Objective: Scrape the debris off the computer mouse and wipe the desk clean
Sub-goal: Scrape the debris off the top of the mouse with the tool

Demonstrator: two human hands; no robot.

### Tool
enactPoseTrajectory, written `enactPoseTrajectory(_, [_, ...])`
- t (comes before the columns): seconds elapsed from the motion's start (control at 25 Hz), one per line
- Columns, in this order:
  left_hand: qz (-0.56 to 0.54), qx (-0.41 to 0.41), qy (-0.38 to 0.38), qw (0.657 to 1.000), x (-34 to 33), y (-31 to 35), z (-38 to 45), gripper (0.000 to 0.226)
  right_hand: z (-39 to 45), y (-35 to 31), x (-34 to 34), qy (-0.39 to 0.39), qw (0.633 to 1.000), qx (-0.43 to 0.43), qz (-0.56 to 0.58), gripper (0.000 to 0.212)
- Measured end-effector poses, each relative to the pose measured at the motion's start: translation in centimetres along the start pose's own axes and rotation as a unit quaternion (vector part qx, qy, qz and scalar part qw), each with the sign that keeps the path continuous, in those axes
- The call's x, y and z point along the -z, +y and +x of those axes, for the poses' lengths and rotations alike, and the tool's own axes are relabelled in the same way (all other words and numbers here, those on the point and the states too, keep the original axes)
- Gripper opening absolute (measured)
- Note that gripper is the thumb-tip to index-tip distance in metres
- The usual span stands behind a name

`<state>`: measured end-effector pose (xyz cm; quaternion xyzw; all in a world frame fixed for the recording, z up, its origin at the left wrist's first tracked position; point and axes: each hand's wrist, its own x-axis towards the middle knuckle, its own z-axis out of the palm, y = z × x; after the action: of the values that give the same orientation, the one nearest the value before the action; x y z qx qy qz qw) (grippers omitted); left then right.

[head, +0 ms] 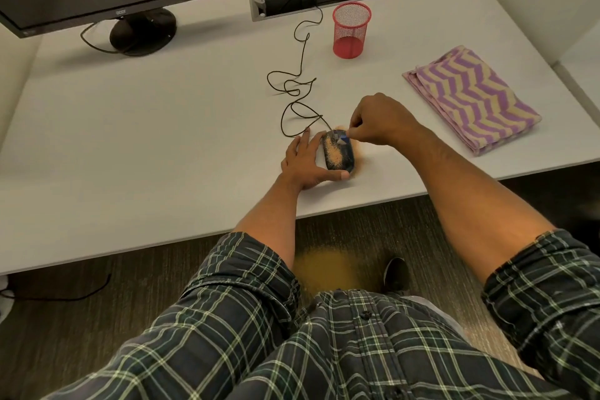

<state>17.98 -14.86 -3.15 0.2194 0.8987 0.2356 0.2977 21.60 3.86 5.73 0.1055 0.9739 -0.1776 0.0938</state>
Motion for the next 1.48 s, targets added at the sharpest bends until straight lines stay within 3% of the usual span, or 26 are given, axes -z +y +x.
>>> enactPoseTrajectory(0.12, [0.005,0.002,-0.002,1.0,0.0,0.0,0.1,0.122,0.2,-0.4,0.3,-0.019,1.0,0.01,0.002,0.02])
enactPoseTrajectory(0.24, [0.004,0.0,-0.002,1.0,0.0,-0.1,0.1,0.122,0.4,-0.5,0.0,0.011,1.0,0.002,0.011,0.022])
enactPoseTrajectory(0.4, [0.009,0.0,0.0,1.0,0.0,0.0,0.1,0.122,0.8,-0.7,-0.1,-0.038,0.999,-0.005,0.01,0.023])
enactPoseTrajectory(0.56, [0.004,0.0,0.0,1.0,0.0,0.0,0.0,0.12,0.9,-0.9,0.0,-0.001,1.0,0.01,0.007,0.021])
enactPoseTrajectory(0.72, [0.004,0.0,0.001,1.0,0.1,0.1,-0.1,0.12,0.9,-1.2,0.2,-0.055,0.998,-0.007,-0.008,0.023])
enactPoseTrajectory(0.88, [0.009,0.001,-0.003,1.0,-0.1,0.0,0.1,0.121,0.8,-1.0,1.0,-0.012,0.999,-0.028,-0.036,0.021])
enactPoseTrajectory(1.04, [0.017,-0.001,-0.005,1.0,-0.1,0.0,0.0,0.121,0.4,-0.8,0.8,-0.04,0.999,-0.021,-0.017,0.021])
enactPoseTrajectory(1.16, [0.006,-0.003,-0.005,1.0,0.0,0.0,0.0,0.121,0.1,-0.4,0.5,0.018,0.999,-0.046,-0.022,0.019])
enactPoseTrajectory(1.32, [0.012,-0.003,-0.006,1.0,0.0,0.0,0.1,0.122,-0.1,-0.7,0.6,-0.025,0.999,-0.023,0.027,0.022])
enactPoseTrajectory(1.48, [0.01,-0.004,-0.003,1.0,0.0,0.0,0.0,0.121,-0.1,-1.0,0.3,0.013,0.999,-0.028,0.01,0.022])
